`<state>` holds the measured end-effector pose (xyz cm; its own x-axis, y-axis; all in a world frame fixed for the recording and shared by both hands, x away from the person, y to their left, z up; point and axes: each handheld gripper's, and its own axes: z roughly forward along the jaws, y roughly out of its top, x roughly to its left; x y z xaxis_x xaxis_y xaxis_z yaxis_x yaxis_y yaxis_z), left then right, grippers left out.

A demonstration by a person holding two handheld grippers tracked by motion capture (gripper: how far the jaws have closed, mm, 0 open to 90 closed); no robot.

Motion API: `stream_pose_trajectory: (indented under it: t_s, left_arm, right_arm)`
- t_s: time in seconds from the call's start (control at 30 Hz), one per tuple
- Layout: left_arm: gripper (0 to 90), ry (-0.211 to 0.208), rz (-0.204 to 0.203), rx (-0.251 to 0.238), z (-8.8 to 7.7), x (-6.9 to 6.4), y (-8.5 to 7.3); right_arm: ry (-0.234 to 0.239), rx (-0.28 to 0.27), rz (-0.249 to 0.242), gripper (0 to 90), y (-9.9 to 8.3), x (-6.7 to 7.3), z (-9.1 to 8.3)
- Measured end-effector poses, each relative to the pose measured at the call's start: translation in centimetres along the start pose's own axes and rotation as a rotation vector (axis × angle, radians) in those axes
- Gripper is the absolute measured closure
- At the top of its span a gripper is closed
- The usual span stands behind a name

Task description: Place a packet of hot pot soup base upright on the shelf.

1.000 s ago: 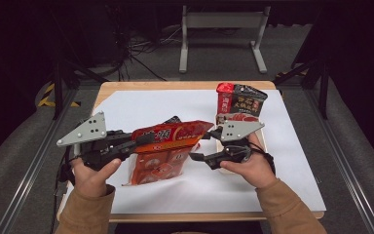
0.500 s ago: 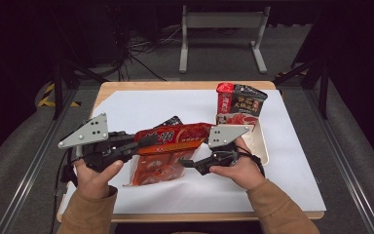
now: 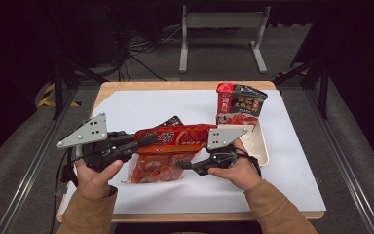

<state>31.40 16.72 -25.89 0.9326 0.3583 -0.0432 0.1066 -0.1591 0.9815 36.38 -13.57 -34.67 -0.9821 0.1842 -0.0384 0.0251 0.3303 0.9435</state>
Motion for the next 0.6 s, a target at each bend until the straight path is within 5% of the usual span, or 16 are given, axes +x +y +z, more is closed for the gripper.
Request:
stream_pose_trajectory:
  t_s: [0.37, 0.6]
  left_arm:
    - [90.0, 0.013, -0.003, 0.003, -0.03, 0.01, -0.07]
    - [90.0, 0.013, -0.019, -0.011, -0.18, 0.28, -0.2]
  right_arm:
    - [0.066, 0.017, -0.007, 67.7, 0.08, 0.55, 0.46]
    - [0.065, 0.047, -0.019, 69.8, 0.65, 0.84, 0.05]
